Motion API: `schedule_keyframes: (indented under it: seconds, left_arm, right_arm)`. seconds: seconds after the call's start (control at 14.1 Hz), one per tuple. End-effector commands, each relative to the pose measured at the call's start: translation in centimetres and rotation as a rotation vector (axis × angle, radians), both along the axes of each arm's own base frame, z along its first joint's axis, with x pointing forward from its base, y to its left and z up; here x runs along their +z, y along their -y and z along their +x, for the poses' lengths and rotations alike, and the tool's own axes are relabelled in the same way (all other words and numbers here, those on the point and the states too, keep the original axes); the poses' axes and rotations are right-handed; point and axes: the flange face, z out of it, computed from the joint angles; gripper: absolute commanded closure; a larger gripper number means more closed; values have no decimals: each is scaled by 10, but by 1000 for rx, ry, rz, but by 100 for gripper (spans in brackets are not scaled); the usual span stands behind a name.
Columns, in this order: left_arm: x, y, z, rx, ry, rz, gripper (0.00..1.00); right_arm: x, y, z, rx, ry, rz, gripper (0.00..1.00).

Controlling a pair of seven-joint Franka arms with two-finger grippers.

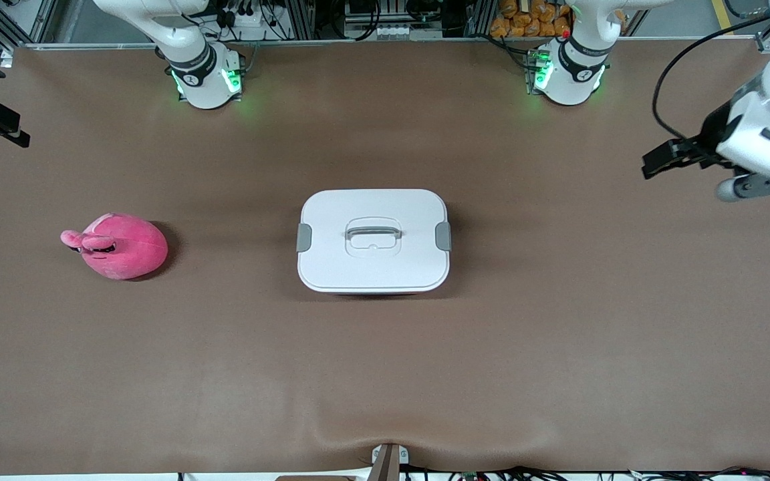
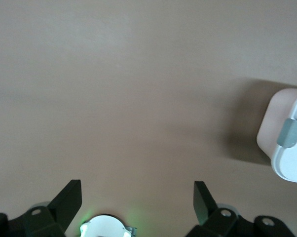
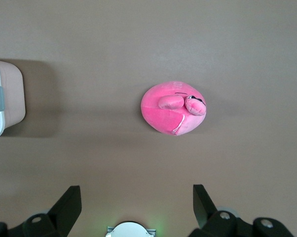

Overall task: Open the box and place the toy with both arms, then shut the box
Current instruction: 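Reach the left gripper over the white box lid handle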

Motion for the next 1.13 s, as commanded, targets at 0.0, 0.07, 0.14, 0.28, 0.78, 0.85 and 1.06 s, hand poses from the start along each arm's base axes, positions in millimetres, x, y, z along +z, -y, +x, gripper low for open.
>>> schedule_keyframes:
  seconds: [0.0,0.07,0.14,0.28,0.78,0.85,1.06]
  left_arm:
    - [-16,29,13,31,-4,-23,0]
    - [-23,41,16,59,-9,-22,0]
    - [-28,54,17,86,-6,-23,0]
    - [-40,81,20,165,6,-27,0]
    - [-108,198,42,422,48,-63,0]
    - [-116,215,42,465,52,-74,0]
    - [-135,261,35,594,67,-108,0]
  right_arm:
    - [1,3,1,-11,1,2,0]
    - [1,4,1,-12,1,2,0]
    - [1,4,1,-11,1,2,0]
    - [1,3,1,-9,1,2,0]
    - [1,4,1,-11,1,4,0]
    - [0,4,1,-12,-2,4,0]
    - [0,7,1,-18,-2,5,0]
